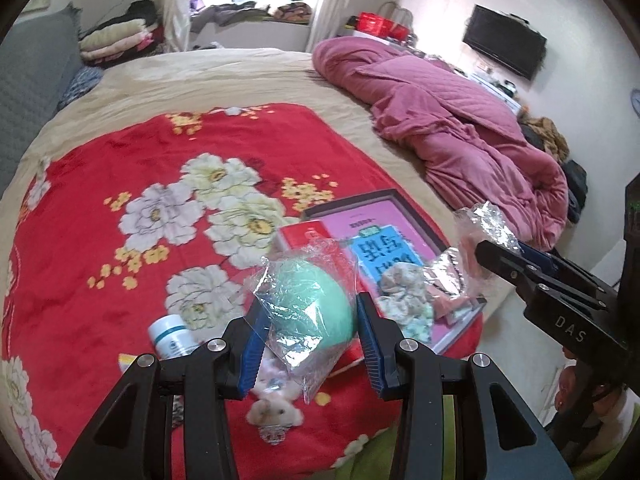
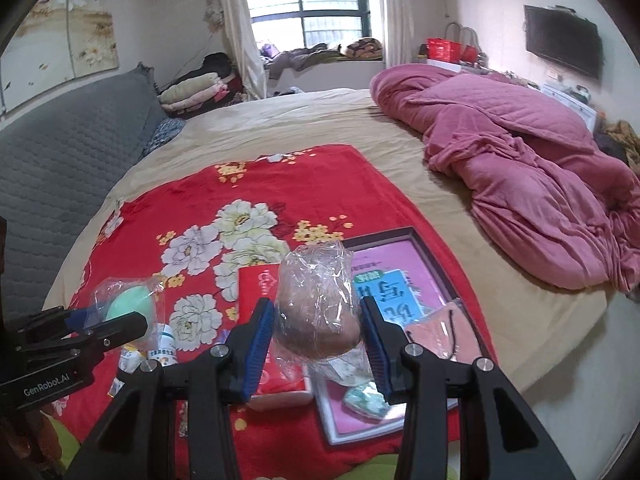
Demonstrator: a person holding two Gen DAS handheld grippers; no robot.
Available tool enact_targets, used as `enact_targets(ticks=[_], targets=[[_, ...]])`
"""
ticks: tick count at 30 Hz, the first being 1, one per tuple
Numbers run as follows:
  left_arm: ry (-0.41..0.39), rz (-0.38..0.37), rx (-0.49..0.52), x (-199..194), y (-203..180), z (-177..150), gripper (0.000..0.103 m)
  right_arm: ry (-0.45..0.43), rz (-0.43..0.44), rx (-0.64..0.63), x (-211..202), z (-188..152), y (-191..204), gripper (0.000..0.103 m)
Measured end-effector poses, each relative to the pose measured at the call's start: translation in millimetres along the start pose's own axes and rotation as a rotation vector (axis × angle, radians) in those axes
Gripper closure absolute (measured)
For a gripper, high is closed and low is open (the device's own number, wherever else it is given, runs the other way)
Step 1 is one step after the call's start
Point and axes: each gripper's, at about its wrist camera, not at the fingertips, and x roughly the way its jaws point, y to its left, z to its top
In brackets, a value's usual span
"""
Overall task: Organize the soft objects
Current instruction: 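Lift both bags and carry them over the tray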
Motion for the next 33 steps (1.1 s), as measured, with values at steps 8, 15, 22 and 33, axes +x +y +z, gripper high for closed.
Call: enact_targets(ticks=[8,15,22,33], targets=[[0.013,-0.026,0.057,12,-39,6,0.059,-0.019,-0.031,0.053,-12,-3,-35,0.059],[0.032,-0.044,0.093,27,-64,7,0.059,-0.028,-0.061,0.092,-18,-8,-63,0.059],[0.066,-0.056,0.13,47,-84,5,0.059,-0.023,-0.073,0.125,-14,-13,-81,0.059],[0.116,-0.073,0.176,79,-111,0,0.059,0.016,-0.072,0.139,2,-27,-95,0.059]])
